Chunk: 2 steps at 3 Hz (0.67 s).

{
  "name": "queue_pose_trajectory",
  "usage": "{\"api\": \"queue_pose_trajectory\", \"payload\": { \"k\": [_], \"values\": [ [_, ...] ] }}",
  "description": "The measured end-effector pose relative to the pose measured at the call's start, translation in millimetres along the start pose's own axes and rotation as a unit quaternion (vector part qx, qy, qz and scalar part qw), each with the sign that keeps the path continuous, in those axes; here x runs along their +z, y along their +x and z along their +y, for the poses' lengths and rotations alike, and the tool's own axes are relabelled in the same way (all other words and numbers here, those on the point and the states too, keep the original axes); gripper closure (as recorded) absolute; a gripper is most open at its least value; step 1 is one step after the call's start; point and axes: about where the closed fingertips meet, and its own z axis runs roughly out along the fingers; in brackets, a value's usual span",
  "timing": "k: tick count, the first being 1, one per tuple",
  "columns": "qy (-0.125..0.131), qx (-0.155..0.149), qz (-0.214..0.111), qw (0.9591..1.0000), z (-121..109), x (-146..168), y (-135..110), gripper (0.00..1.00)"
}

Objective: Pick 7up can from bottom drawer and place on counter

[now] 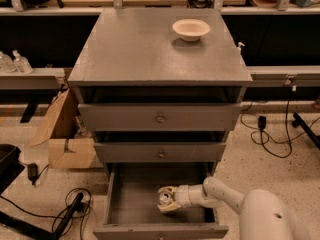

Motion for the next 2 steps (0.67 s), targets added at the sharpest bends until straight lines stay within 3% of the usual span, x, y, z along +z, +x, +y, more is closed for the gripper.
{"api": "queue_pose_trajectory", "payload": {
  "k": [1,2],
  "values": [
    [-0.001,0.025,-0.015,0.9996,8.3,-62.5,-65.8,1.00],
    [-0.029,0.061,-0.037,0.9970,36.4,-113.3,-146.9,1.00]
  ]
}}
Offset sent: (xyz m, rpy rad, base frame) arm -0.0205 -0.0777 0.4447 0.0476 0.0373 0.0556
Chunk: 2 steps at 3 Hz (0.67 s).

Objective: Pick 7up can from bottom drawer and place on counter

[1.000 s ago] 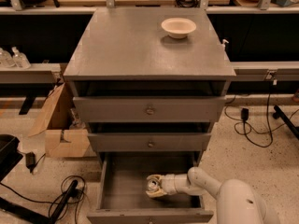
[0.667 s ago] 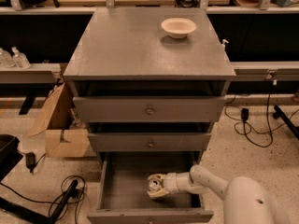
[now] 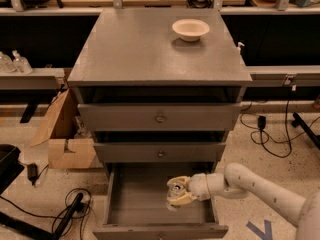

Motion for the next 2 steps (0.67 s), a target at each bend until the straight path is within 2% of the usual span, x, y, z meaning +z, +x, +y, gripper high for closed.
{"api": "queue_pose_trajectory", "payload": {
  "k": [1,2],
  "values": [
    [-0.013,0.014,-0.014,0.9997,14.5,-49.9,-95.9,1.00],
    [0.014,-0.009,-0.017,0.9997,0.7,-110.1,-203.6,1.00]
  ]
}}
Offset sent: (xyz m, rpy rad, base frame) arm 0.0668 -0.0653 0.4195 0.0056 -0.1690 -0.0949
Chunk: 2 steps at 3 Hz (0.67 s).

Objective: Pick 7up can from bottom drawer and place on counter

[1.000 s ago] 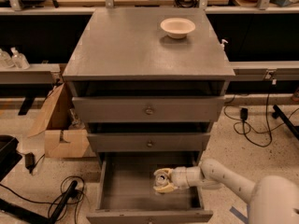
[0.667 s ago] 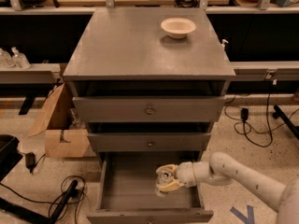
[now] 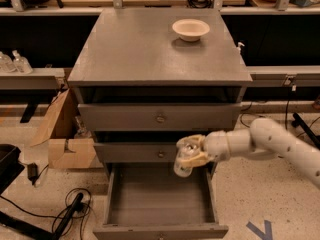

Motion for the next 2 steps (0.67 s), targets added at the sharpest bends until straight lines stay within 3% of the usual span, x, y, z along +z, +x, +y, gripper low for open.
{"api": "queue_pose_trajectory", "payload": {
  "k": [1,2],
  "values": [
    [0.038,-0.023,-0.003,0.9990,-18.8,-46.6,-91.1,1.00],
    [0.083,-0.036,0.006,0.9959,-31.5,-86.2,-164.1,1.00]
  ]
}}
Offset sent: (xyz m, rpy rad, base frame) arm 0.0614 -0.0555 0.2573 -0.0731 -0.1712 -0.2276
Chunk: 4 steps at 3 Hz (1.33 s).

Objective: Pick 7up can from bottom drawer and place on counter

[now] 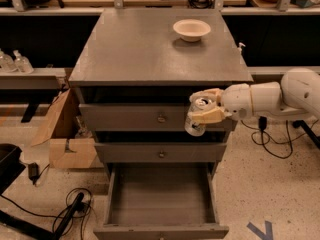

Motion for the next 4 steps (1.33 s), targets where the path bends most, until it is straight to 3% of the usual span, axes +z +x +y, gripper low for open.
{"api": "queue_pose_trajectory", "payload": {
  "k": [1,2,3,4],
  "values": [
    [0.000,0.000,0.000,1.0000,0.0,0.0,0.0,1.00],
    [-0.006,0.006,0.012,0.9999,-10.3,-3.3,-27.8,1.00],
    [-0.003,0.016,0.033,0.9993,-42.2,-4.8,-97.8,1.00],
    [-0.006,0.058,0.081,0.9950,-89.9,28.9,-135.7,1.00]
  ]
}}
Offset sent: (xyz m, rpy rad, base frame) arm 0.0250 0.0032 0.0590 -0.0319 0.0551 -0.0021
